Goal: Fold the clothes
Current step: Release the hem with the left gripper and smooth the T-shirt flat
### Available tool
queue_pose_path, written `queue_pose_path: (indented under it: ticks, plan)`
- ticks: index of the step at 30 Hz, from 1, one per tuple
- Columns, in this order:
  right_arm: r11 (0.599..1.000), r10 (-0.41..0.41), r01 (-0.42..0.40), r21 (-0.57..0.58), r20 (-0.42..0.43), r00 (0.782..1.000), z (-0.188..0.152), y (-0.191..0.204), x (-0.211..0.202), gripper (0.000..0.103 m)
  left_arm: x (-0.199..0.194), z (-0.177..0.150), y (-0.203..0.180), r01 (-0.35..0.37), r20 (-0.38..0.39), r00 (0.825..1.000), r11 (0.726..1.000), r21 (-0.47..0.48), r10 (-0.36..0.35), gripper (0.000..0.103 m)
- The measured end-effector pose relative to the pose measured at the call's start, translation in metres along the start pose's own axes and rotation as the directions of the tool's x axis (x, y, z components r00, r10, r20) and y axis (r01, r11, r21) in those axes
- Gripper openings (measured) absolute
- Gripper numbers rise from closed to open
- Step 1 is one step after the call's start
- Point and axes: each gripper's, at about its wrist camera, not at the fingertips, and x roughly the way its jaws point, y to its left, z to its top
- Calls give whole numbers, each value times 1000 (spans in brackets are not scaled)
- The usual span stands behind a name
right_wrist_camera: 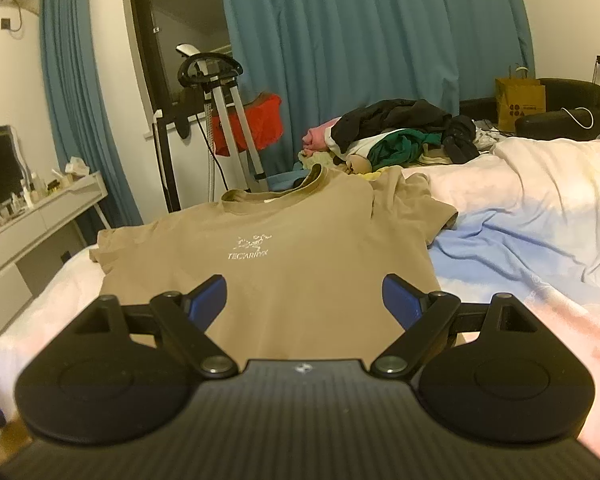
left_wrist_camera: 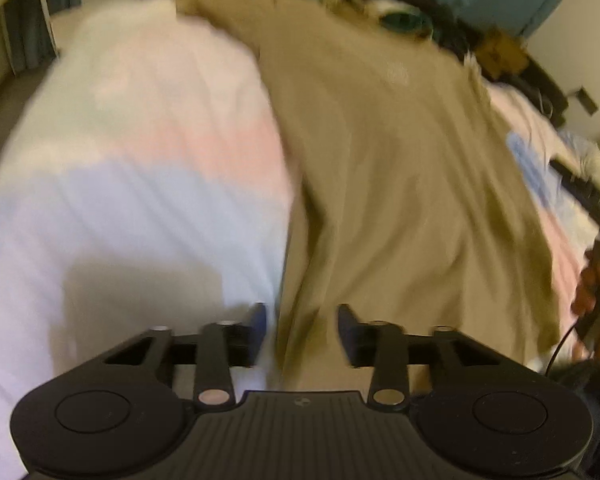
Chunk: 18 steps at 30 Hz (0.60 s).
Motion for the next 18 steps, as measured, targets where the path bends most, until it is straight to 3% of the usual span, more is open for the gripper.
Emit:
queue_pose_path:
  ticks: [3, 6, 10, 14, 18]
  plan:
    - [1000, 5, -5, 17, 16, 1000, 3, -4, -2, 86, -31, 22, -28, -91, 115, 990, 995, 36, 86, 65]
    - [999, 9, -10, 34, 31, 999, 5, -9, -5, 86, -51, 53, -76, -140, 228, 966, 989, 49, 126, 79]
    - [998, 8, -10, 55, 42, 999, 9, -16, -7, 86, -87, 97, -142, -149, 339, 934, 986, 80, 114, 81]
    - [999, 1, -3, 42, 54, 999, 10, -23, -9, 86, -88, 141, -244, -147, 440, 895, 982, 120, 80, 88]
    - [997, 14, -19, 81, 67, 998, 15, -35, -9, 86, -86, 135, -317, -137, 496, 867, 980, 145, 48, 96]
